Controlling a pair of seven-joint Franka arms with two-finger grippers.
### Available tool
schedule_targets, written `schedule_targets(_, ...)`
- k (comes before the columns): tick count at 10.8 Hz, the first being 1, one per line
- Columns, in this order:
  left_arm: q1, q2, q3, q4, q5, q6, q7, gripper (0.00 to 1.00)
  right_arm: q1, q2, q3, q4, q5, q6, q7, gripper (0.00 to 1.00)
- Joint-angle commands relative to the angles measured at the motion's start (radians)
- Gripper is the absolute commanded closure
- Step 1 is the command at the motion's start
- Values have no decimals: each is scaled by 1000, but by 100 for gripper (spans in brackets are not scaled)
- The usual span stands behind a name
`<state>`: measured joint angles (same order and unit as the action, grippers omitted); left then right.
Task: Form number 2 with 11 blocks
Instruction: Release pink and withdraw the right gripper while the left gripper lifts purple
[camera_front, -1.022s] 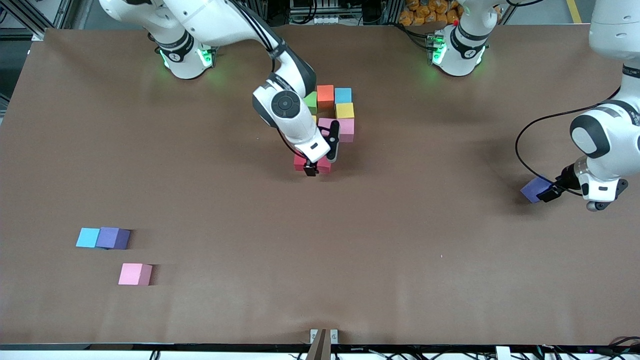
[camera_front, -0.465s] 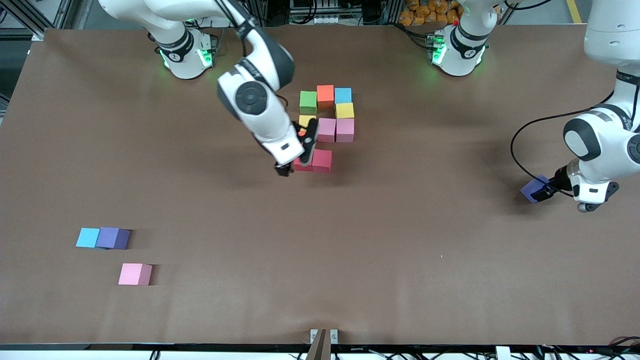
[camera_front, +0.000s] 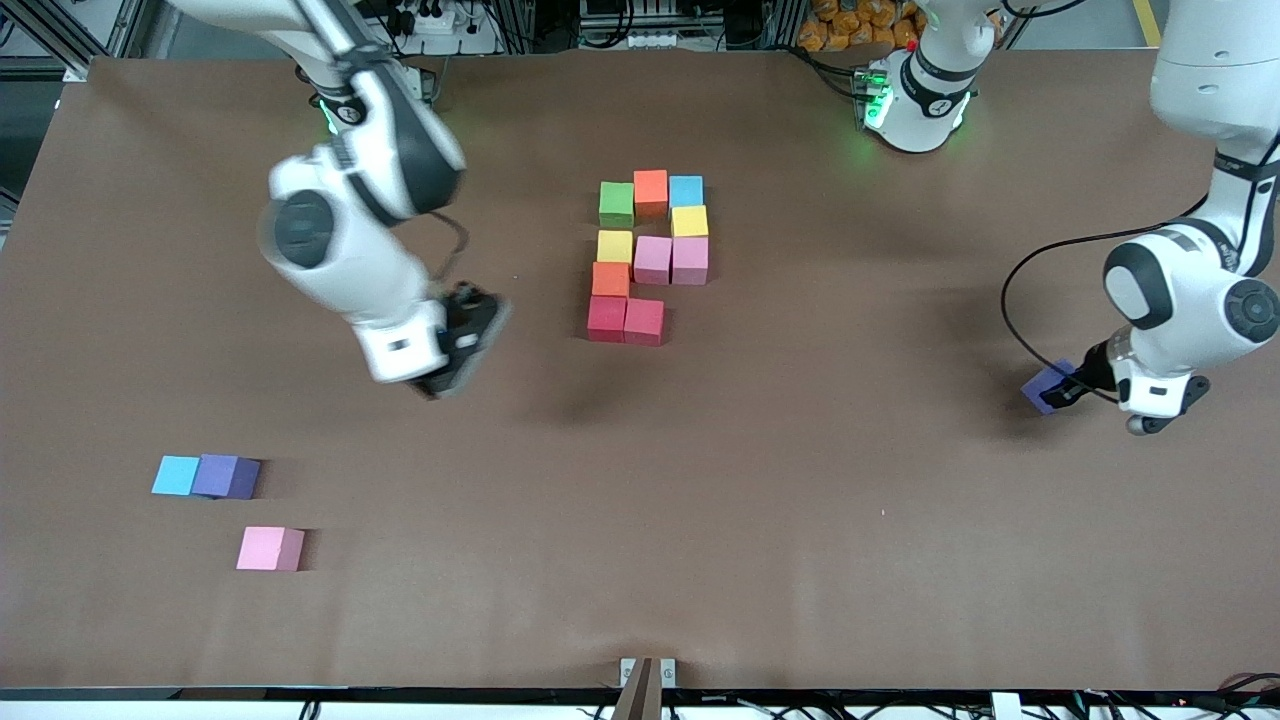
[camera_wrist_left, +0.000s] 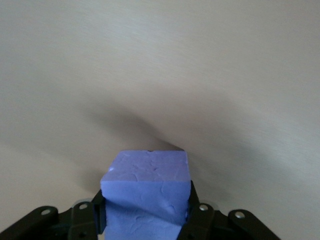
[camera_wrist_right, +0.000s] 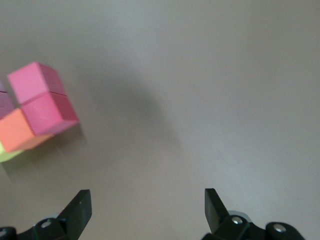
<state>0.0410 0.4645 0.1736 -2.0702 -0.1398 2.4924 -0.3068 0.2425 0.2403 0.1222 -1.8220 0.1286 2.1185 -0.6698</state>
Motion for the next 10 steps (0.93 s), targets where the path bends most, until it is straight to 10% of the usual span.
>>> schedule_targets(1, -30, -24, -32, -5, -18, -23, -66, 67, -141, -65, 16, -19, -20, -60, 24, 0)
schedule_targets(4, -68, -64, -89, -5, -20, -71, -208, 75, -308, -107, -1, -17, -20, -150, 32, 0)
schedule_targets(8, -183, -138, -144, 4, -18, -158, -654, 77, -99, -199, -359, 24, -21, -378, 296, 0)
schedule_targets(10, -255, -142, -184, 10, -18, -165, -892, 77, -100, -202, -362, 161, -61, -519, 401, 0)
